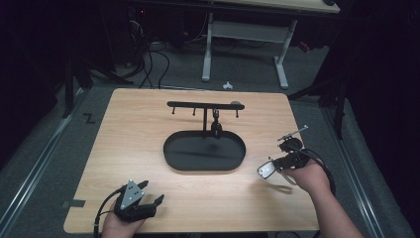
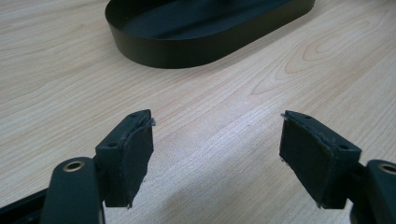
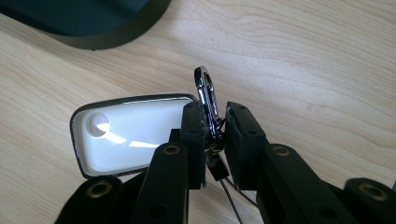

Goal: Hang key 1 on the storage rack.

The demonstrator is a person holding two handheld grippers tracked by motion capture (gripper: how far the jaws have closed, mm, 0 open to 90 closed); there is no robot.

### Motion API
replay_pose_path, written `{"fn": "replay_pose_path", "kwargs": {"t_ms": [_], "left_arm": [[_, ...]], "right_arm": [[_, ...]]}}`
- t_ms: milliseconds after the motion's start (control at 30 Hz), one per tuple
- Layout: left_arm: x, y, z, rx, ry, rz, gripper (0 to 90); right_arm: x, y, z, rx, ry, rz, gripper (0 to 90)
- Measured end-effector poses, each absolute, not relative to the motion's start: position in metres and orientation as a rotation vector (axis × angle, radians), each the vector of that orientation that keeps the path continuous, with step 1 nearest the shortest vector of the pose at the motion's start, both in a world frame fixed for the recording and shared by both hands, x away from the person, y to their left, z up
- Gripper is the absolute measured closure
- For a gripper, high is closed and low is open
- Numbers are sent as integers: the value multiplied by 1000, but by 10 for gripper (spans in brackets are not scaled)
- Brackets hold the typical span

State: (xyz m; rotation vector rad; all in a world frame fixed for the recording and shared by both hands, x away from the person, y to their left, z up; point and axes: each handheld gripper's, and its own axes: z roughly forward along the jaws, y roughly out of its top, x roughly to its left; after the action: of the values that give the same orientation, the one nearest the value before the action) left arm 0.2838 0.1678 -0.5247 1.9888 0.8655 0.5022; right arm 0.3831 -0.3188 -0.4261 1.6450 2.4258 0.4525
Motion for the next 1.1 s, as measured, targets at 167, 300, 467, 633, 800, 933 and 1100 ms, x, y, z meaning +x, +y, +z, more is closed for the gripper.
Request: {"fn": "replay_pose_path", "kwargs": {"t_ms": [167,300,467,633,800,933,1100], "left_arm": [[284,168,-525,1989,865,501,264],[284,168,-525,1988,867,498,265],[284,168,-525,1987,867,498,264],[284,168,-525,1982,870,494,264],[284,168,-525,1986,868,493,264],[284,168,-525,1987,867,491,264],[284,169,-525,1985,867,495,264]], "right_arm": [[384,-315,-421,1638,2430,463,782],[385,-311,-415,1622,2435,473,782],[388,-306,-404,1598,2432,489,782],[391,-302,-393,1581,2426,506,783],[394,-296,-385,1564,2424,509,784],[398,-289,-377,1540,2429,514,785],[403,-279,-364,1510,2427,540,800]]}}
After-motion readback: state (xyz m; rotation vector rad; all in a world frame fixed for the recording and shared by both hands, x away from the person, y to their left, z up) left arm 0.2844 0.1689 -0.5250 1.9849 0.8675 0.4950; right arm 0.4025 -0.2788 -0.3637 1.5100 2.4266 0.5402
